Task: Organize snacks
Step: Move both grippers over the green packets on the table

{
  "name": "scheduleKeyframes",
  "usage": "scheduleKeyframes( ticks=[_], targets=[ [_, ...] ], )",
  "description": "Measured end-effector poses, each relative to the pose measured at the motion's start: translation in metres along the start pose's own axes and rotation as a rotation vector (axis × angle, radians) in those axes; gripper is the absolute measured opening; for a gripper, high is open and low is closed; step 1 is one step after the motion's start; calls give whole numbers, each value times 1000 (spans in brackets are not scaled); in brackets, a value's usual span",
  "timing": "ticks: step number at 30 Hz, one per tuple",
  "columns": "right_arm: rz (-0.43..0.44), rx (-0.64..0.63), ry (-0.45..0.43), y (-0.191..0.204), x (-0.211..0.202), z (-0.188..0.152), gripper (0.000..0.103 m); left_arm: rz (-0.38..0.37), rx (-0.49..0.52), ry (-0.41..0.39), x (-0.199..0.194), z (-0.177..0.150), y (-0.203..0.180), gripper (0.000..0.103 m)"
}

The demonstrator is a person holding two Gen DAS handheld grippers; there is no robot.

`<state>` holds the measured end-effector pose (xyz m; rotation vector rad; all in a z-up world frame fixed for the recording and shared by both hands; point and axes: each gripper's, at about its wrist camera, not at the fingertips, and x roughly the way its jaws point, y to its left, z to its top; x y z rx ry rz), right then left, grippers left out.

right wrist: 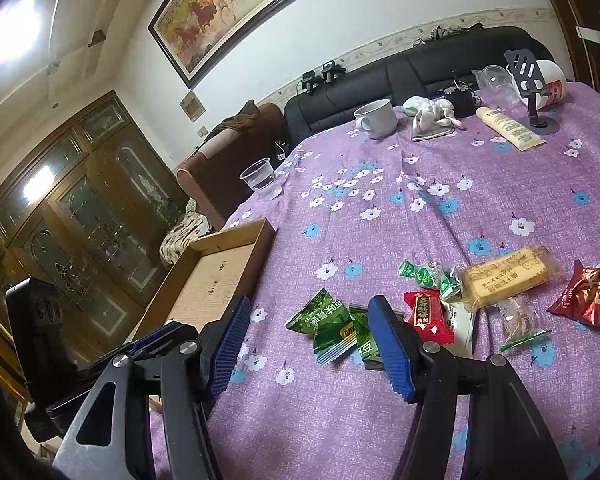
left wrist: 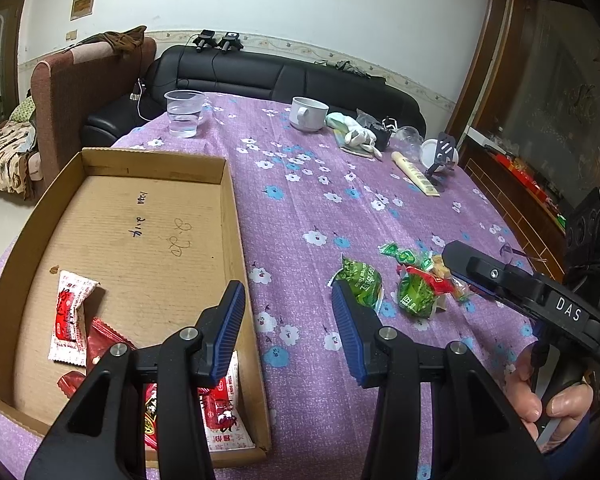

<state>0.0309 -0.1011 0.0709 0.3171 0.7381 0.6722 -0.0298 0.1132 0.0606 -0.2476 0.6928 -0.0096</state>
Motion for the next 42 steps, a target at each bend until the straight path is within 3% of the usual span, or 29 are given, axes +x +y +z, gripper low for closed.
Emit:
scheduleKeyframes(
  ticks=[42],
  targets=[
    [-5, 27, -17, -4, -7, 3, 64, -2, 8, 4, 2, -2, -7, 43]
  ],
)
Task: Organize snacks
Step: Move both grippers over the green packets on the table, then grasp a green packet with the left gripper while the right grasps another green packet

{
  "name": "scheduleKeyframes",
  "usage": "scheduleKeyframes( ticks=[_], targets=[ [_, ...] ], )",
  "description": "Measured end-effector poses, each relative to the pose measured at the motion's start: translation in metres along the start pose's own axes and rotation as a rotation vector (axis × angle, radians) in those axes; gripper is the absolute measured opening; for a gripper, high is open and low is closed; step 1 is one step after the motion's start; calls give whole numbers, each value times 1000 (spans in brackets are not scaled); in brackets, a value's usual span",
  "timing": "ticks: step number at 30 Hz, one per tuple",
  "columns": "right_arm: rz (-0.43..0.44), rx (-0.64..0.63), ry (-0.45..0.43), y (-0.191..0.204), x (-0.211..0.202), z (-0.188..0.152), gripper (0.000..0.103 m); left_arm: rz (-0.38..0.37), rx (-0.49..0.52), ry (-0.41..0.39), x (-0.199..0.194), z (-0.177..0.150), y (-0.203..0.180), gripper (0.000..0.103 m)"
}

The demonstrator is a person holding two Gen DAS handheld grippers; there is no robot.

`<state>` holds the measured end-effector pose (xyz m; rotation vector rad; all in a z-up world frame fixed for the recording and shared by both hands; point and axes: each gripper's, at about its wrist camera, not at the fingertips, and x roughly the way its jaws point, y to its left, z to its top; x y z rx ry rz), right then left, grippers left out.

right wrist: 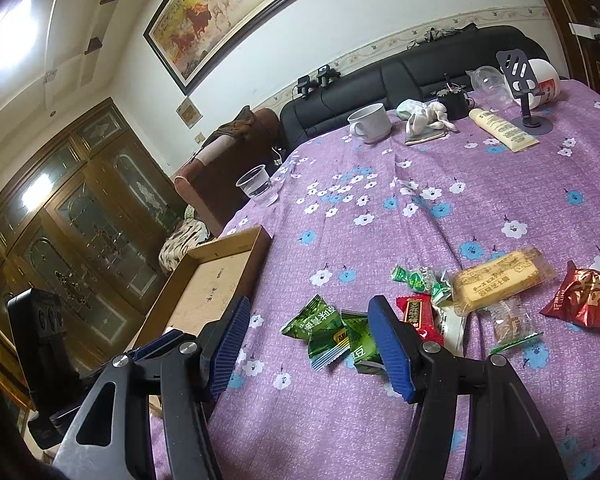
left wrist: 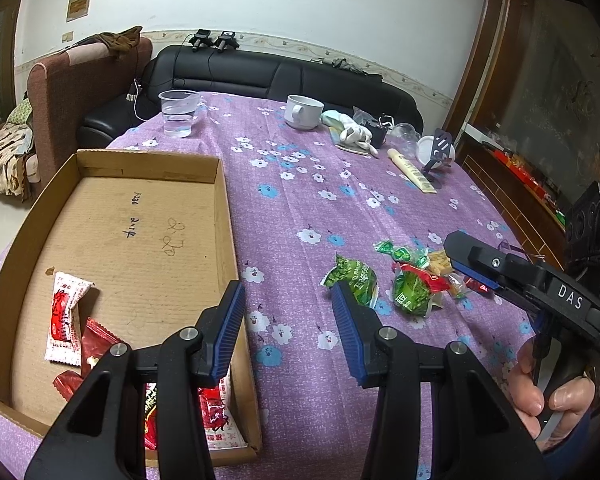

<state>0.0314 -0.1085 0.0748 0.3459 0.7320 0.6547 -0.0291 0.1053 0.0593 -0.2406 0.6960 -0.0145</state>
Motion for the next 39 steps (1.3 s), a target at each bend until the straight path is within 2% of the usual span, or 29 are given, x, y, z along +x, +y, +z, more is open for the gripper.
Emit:
scheduleKeyframes(
  ticks=[5, 12, 18, 23, 25, 28, 32, 34, 39],
  targets=[
    [-38, 11, -30, -8, -6, 6, 64, -2, 11, -2, -2, 0, -4, 43],
    [-58, 141, -66, -42, -18, 17, 64, -41, -5, 38, 8, 15, -8, 43],
    [-70, 199, -42, -53, -15, 19, 64, -126, -30, 160, 39, 23, -25, 43],
    [-67, 203, -22, -53, -11, 19, 64, -107, -45, 268, 75, 19, -43, 43],
    [-66, 205, -9, -52, -9, 18, 64, -85, -30, 294, 89, 15, -50, 49],
    [-52, 211, 12, -51, -6, 16, 64, -63, -24, 312, 103, 11, -54, 52],
    [-44, 210, 29, -50, -2, 14, 64, -29, 26, 264, 107, 9, -62, 52],
    [-43, 211, 34, -49, -1, 13, 64, 9, 79, 237, 106, 5, -67, 46],
    [-46, 205, 52, -48, 3, 10, 64, 30, 121, 181, 99, 4, -69, 41]
  ],
)
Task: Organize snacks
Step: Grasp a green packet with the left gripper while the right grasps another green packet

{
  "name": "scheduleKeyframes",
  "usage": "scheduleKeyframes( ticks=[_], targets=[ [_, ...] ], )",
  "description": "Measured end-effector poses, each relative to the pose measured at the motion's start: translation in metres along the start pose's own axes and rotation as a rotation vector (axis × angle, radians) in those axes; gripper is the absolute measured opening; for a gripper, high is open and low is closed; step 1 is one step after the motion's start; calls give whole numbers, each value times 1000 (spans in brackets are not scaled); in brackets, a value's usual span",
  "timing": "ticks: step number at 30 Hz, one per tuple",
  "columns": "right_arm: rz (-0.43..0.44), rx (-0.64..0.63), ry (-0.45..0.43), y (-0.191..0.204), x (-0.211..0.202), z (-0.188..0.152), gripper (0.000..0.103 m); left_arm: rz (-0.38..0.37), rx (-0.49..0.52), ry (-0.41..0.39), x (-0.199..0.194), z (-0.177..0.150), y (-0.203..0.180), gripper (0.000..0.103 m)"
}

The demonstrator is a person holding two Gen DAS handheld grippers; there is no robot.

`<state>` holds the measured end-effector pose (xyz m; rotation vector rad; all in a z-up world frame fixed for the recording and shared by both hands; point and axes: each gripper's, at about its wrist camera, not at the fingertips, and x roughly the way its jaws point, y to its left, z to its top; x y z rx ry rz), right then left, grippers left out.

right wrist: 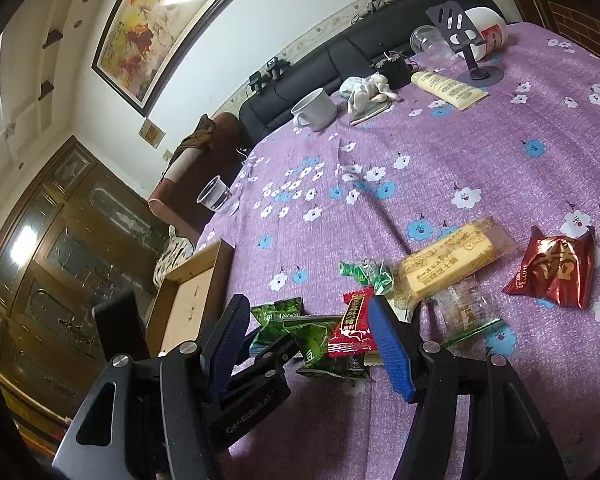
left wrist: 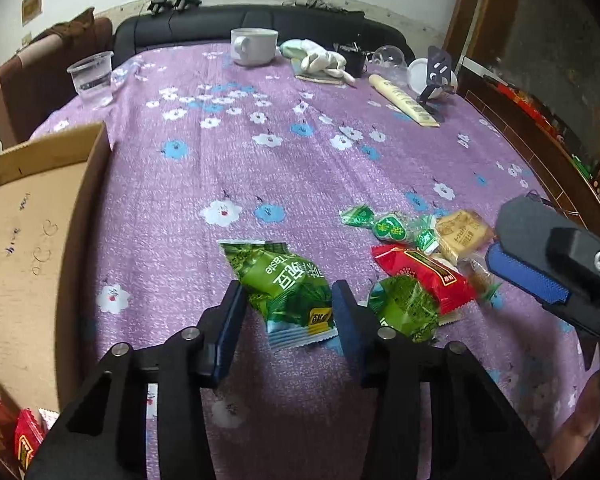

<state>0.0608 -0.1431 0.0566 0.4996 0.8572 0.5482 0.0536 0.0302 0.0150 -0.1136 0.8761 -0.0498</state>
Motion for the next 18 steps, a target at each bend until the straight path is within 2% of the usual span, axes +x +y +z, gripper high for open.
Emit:
scheduleKeyframes(
  ticks=[7, 11, 15, 18],
  targets=[
    [-30, -55, 37, 6, 10, -5, 64, 38, -75, -164, -34, 7, 23, 40],
    [-47, -158, 83, 22, 20, -14, 61, 97, -144, -246, -49, 13, 43, 41],
    [-95, -311, 98, 43, 29, -28, 58, 100, -190, -275, -55, 13, 57, 41],
    [-172, -388, 93, 49, 37, -35, 58, 82, -187, -277, -56, 12, 55, 41]
  ],
)
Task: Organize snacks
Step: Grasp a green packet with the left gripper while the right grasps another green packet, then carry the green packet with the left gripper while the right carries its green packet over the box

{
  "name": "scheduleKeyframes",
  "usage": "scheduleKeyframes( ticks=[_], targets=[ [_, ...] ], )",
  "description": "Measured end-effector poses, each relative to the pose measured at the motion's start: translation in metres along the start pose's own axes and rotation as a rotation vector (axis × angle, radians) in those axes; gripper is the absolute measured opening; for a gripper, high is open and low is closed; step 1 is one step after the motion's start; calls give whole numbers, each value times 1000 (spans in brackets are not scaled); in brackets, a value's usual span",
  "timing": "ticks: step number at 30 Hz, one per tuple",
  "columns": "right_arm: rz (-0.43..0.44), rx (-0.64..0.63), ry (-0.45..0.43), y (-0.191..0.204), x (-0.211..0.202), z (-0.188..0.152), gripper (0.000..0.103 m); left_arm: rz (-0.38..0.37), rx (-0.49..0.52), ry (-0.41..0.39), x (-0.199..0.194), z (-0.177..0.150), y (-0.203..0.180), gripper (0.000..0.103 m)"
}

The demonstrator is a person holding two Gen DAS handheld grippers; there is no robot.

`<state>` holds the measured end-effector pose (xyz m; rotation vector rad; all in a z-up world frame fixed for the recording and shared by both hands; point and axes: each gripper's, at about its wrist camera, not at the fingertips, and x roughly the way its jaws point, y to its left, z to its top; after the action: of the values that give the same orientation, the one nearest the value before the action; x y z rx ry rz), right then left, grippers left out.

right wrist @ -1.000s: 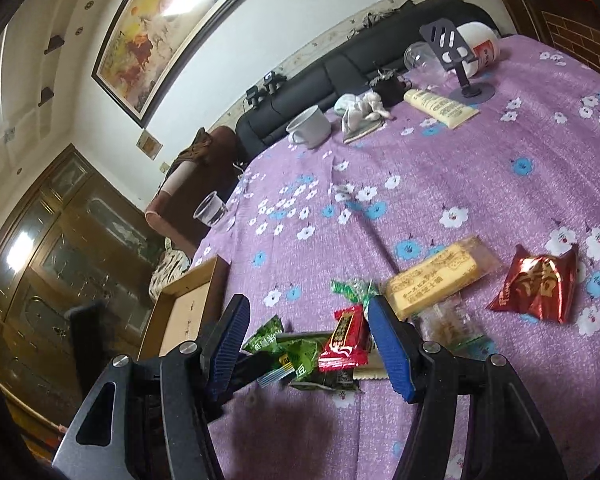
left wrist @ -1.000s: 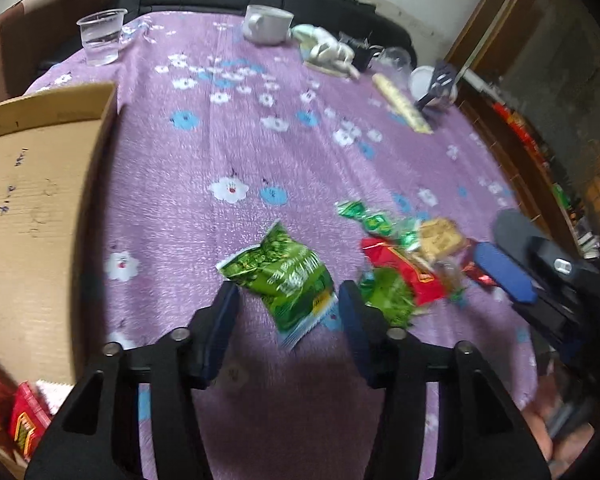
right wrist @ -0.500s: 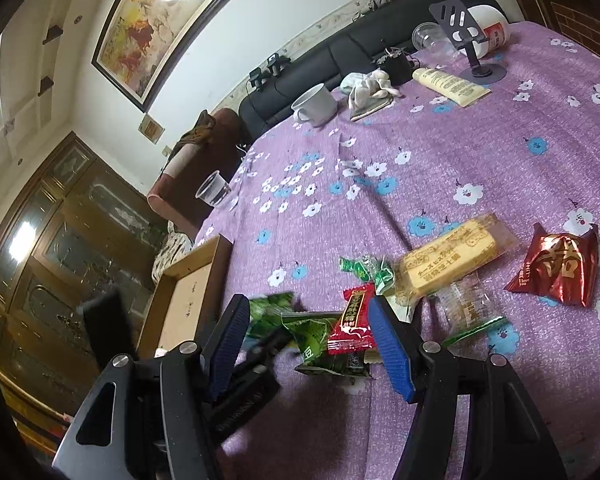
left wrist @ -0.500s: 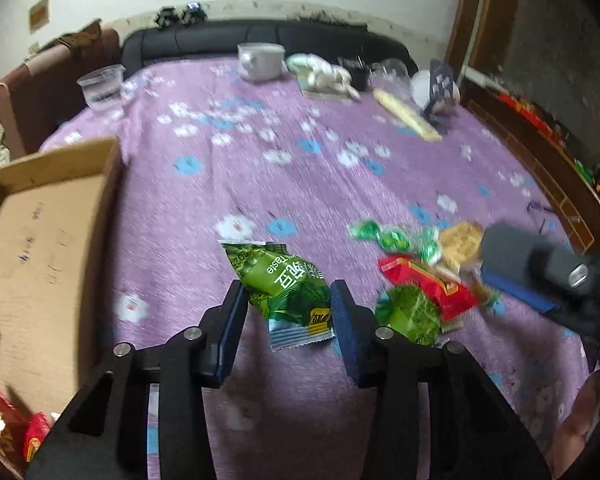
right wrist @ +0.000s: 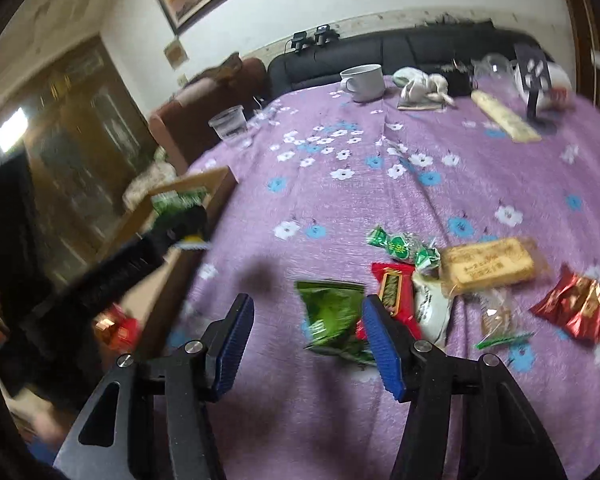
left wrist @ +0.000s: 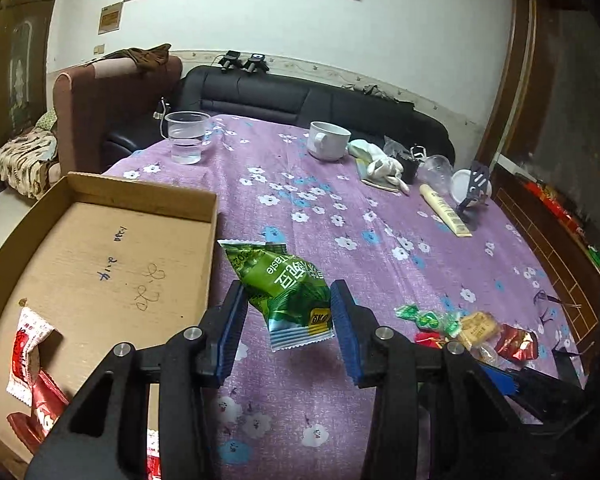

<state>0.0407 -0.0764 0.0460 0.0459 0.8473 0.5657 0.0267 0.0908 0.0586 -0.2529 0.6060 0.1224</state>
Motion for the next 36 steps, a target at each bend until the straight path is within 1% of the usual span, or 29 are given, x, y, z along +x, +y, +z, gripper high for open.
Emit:
scheduleKeyframes(
  ticks=[3, 8, 9, 12, 14, 15, 16, 17, 19, 22, 24, 27, 31, 36],
  targets=[
    [-55, -21, 1, -2, 7, -2, 58, -16, 17, 4, -2, -3, -4, 41],
    [-50, -64, 30, 2, 15, -5, 58, -31, 25, 11, -3, -4, -6, 41],
    [-50, -80, 37, 6, 17, -7, 57, -33, 23, 11, -4, -3, -6, 41],
    [-56, -136, 20, 16, 15, -9, 57, -38, 16, 7, -5, -2, -5, 41],
    [-52, -157, 37, 19, 20, -11, 56, -43, 14, 4, -6, -2, -5, 41],
    [-54, -156, 52, 18, 24, -13, 42, -46, 15, 3, -7, -2, -5, 41],
    [-59, -153, 71, 18, 28, -14, 35, -48, 17, 3, -7, -2, -6, 41],
    [-56, -145, 78, 16, 30, -14, 34, -50, 20, 2, -7, -2, -7, 41],
    [-37, -121, 73, 12, 28, -13, 29, -53, 23, 2, -8, -2, -7, 41],
    [-1, -66, 57, 4, 22, -10, 27, -52, 22, 3, -7, -2, -7, 41],
    [20, -25, 22, -1, 13, -6, 26, -50, 20, 4, -7, -2, -7, 41],
    [23, 4, -42, -4, 0, -2, 26, -47, 16, 1, -7, -2, -6, 41],
    [41, 52, -101, -10, -12, 4, 26, -45, 23, 0, -7, -3, -6, 41],
    [45, 88, -138, -17, -20, 8, 26, -43, 28, -11, -7, -3, -7, 41]
  ],
)
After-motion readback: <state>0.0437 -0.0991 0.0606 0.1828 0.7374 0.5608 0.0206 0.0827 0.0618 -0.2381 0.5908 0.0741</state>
